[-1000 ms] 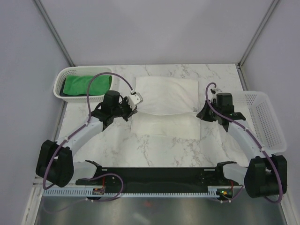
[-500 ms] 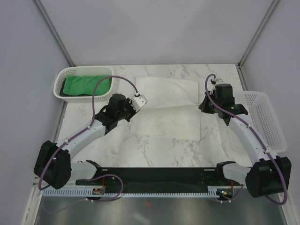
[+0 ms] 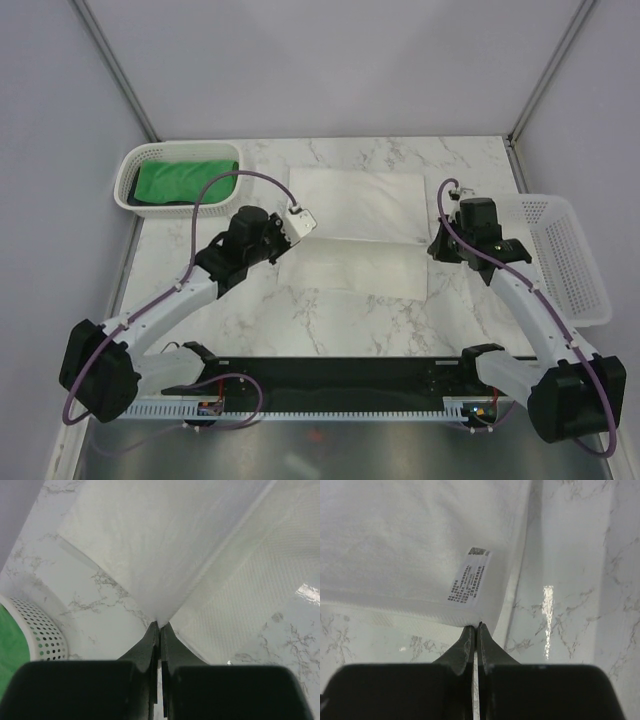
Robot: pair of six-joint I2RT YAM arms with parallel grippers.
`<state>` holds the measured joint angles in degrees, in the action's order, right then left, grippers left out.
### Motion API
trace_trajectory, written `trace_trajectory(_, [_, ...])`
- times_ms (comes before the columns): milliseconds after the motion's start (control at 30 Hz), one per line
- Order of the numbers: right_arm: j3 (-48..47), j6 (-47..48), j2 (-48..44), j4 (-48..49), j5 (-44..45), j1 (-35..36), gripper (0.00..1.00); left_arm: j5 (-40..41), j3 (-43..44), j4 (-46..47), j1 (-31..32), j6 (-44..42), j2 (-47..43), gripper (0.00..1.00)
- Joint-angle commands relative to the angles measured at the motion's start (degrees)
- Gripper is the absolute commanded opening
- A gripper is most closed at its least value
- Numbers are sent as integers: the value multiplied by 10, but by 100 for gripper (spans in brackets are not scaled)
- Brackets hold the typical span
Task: Fold and stack the towels
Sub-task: Fold the towel
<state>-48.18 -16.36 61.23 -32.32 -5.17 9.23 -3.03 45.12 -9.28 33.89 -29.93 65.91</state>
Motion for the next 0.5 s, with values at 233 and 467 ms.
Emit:
trace_trajectory(233, [42, -75, 24, -1, -20, 9, 0, 22, -76, -27, 16, -20, 15, 2])
trace_trajectory(467, [122, -150, 14, 48, -33, 12, 0, 22, -82, -27, 42, -20, 49, 2])
